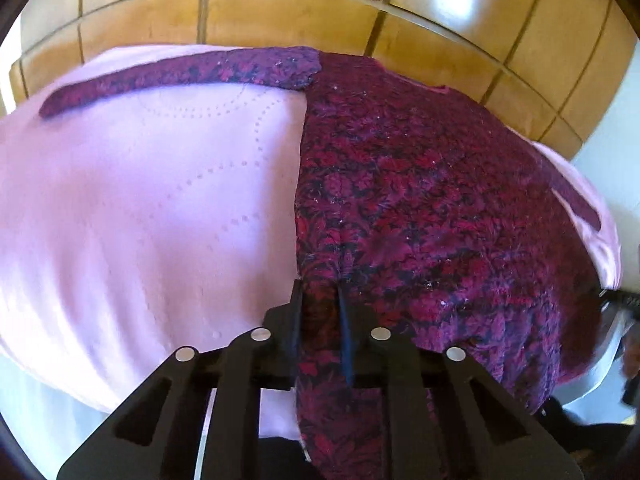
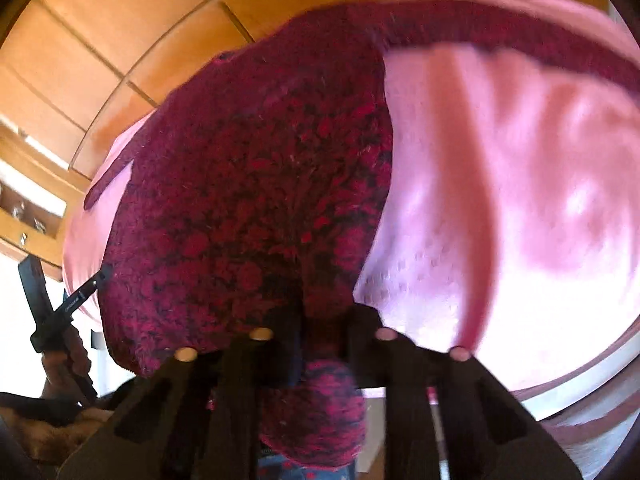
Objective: Fold small clothes
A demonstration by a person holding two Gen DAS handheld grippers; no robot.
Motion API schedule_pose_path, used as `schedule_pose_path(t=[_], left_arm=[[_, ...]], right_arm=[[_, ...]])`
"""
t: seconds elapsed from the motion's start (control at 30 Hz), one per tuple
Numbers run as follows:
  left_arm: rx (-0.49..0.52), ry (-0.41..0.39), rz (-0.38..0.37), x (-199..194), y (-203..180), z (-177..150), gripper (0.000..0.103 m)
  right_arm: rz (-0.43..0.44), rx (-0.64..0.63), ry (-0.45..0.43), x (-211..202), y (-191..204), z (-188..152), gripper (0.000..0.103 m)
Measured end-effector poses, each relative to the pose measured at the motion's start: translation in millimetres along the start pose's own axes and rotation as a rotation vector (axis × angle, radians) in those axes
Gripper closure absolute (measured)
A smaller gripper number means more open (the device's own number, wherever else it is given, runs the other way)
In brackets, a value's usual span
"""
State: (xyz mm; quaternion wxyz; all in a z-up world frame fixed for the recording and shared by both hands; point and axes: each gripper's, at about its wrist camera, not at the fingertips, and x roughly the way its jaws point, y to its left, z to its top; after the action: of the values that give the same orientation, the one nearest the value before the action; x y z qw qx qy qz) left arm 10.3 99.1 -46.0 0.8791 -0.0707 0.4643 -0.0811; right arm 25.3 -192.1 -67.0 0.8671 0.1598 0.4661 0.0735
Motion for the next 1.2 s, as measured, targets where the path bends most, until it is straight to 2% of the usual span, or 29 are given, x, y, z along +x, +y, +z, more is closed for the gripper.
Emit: schedule_pose_path(t=[0.07, 0.2, 0.27, 0.33, 0.37, 0.4, 0.47, 0.5, 0.6, 0.63, 0.67, 0.83, 0.9, 1.0, 1.07, 1.13, 1.17, 1.2], left_arm=[[0.021, 0.006, 0.017, -1, 2, -1, 0.089], [0.009, 0.029, 0.014, 4, 8, -1, 0.088], [0.012, 0.028, 0.033, 0, 4, 6, 0.084], [-0.009, -0.021, 0.047, -11, 4, 14, 0.081], [-0.027, -0.042, 0.034, -16, 3, 19, 0.077], [-0.053, -0.067, 0.015, -19, 3, 26, 0.068], [-0.092, -0.116, -0.022, -21, -3, 40, 0.06], [-0.097, -0.143, -0.043, -21, -11, 50, 0.06], [-0.054, -0.152, -0.088, -7, -40, 67, 0.058], [-0.041, -0.15, -0.102, 0, -48, 70, 0.053], [-0.011, -0.141, -0.118, 11, -60, 73, 0.045], [0.074, -0.041, -0.104, 61, -86, 80, 0.044], [0.09, -0.012, -0.083, 77, -87, 79, 0.044], [0.109, -0.018, -0.088, 86, -86, 79, 0.042], [0.124, -0.016, -0.088, 88, -88, 79, 0.039], [0.126, -0.017, -0.093, 90, -89, 78, 0.037], [0.126, -0.018, -0.092, 91, -90, 78, 0.035], [0.131, -0.02, -0.089, 92, -92, 78, 0.033]], right_arm=[[-0.013, -0.045, -0.034, -16, 6, -3, 0.09], [-0.115, -0.085, 0.082, 16, 3, -37, 0.09], [-0.091, -0.056, 0.072, 19, 5, -36, 0.088], [-0.052, -0.009, 0.056, 15, 0, -32, 0.076], [-0.038, 0.006, 0.053, 15, -5, -29, 0.068], [-0.033, 0.021, 0.042, 14, -9, -25, 0.066], [-0.008, 0.096, -0.005, 9, -23, -15, 0.058], [0.002, 0.139, -0.035, 6, -31, -10, 0.053], [0.038, 0.303, -0.151, -4, -70, 9, 0.049], [0.045, 0.387, -0.198, -7, -91, 17, 0.048], [0.048, 0.448, -0.229, -11, -108, 25, 0.046], [0.105, 0.863, -0.458, -19, -214, 49, 0.047], [0.1, 0.965, -0.51, -16, -243, 58, 0.047], [0.074, 1.059, -0.557, -6, -276, 75, 0.047], [0.044, 1.096, -0.556, -2, -295, 93, 0.049], [-0.008, 1.081, -0.551, 2, -308, 113, 0.052], [-0.036, 1.062, -0.533, -1, -314, 120, 0.056], [-0.076, 1.031, -0.497, -1, -316, 132, 0.064]])
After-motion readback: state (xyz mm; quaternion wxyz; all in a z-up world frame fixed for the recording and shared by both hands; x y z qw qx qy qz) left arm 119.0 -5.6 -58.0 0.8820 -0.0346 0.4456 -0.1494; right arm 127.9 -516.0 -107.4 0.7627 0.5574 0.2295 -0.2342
